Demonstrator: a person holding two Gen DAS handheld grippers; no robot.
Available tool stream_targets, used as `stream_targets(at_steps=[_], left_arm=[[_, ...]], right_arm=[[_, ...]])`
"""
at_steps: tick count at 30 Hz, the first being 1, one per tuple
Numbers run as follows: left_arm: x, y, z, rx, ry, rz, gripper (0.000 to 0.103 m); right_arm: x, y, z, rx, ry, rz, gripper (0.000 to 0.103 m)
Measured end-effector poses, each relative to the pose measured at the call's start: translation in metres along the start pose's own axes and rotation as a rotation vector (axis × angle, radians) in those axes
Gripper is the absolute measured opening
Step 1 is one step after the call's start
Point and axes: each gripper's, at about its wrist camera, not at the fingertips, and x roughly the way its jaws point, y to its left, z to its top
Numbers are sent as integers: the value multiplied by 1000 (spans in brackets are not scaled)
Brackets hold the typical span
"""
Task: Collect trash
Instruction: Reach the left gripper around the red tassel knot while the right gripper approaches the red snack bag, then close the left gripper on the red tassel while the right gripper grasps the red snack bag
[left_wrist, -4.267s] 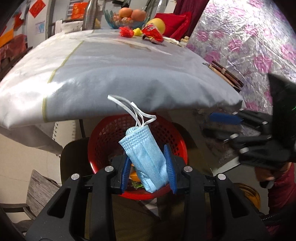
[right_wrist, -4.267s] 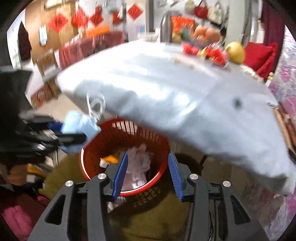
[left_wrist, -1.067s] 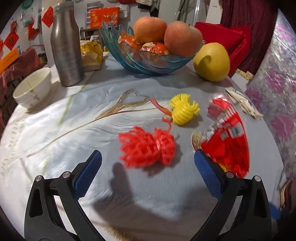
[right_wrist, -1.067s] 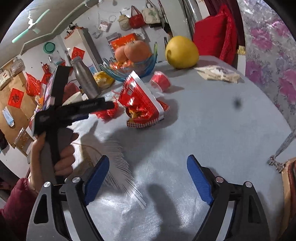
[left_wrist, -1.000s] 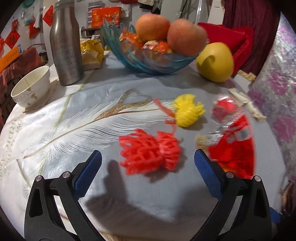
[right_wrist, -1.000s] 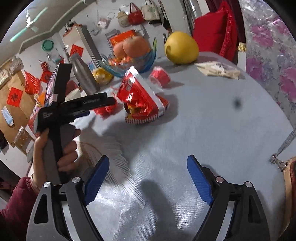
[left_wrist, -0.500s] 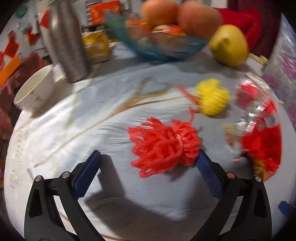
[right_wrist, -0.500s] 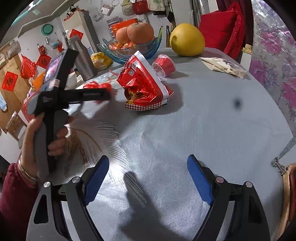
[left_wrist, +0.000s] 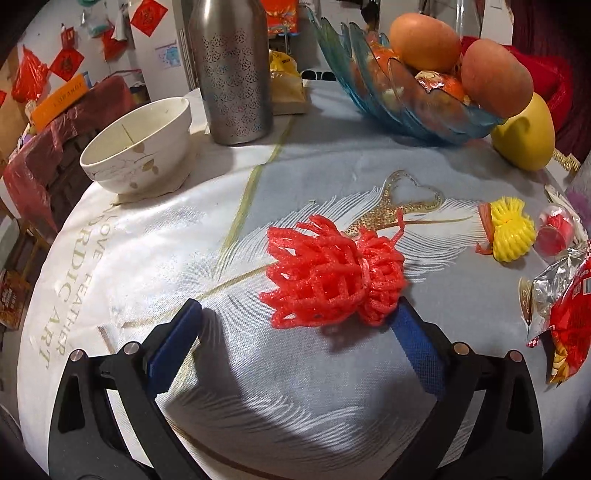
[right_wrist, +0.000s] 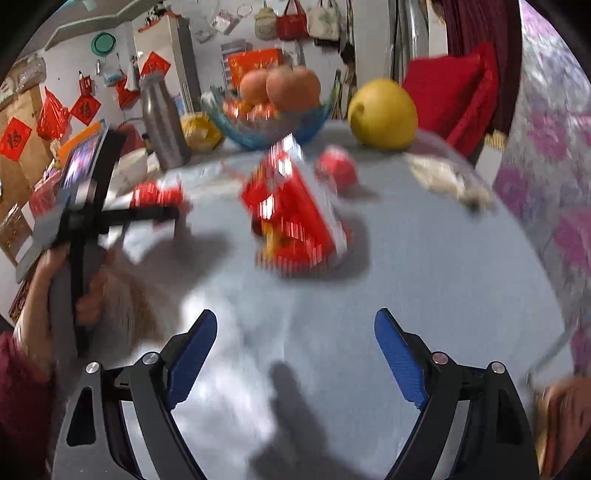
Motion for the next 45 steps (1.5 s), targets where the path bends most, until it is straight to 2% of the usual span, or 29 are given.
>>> stream_targets(at_steps=[3,7,13,16,19,23,26,30,35,38,41,43,45], left_arm=[[0,0,0,-1,0,0,98],[0,1,0,-4,-2,3,98],[0,1,0,-6,-3,4,98],[0,1,0,-7,-3,4,98],[0,1,0,-6,-3,3,98],[-2,2,0,-16,-3,-12,97],[-5,6,0,-42,-11,-52,97],[-7,6,2,-48,-21,-86,97],[-15,1,5,-37,-61,-136,97],[-19,-4,7,-13,-95,-129,97],[-18,-6,7,3,-99,-114,91],[-16,-6,8,7,-89,-134,69],[-11,-6,8,7,-66,-163,56]], right_arm=[[19,-8,32,69,-39,-20,86],[50,-20,55,160,-28,14,86],[80,-20,52,181,3,41,84],[77,-24,49,192,-12,82,81],[78,-26,48,204,0,94,73],[83,-28,47,220,21,119,49],[84,-27,47,215,21,134,39],[85,-25,47,208,27,140,38],[87,-24,48,205,34,142,43],[87,-22,48,195,34,135,47],[87,-23,48,202,33,136,49],[87,-24,47,204,33,138,49],[87,-24,47,203,33,137,49]])
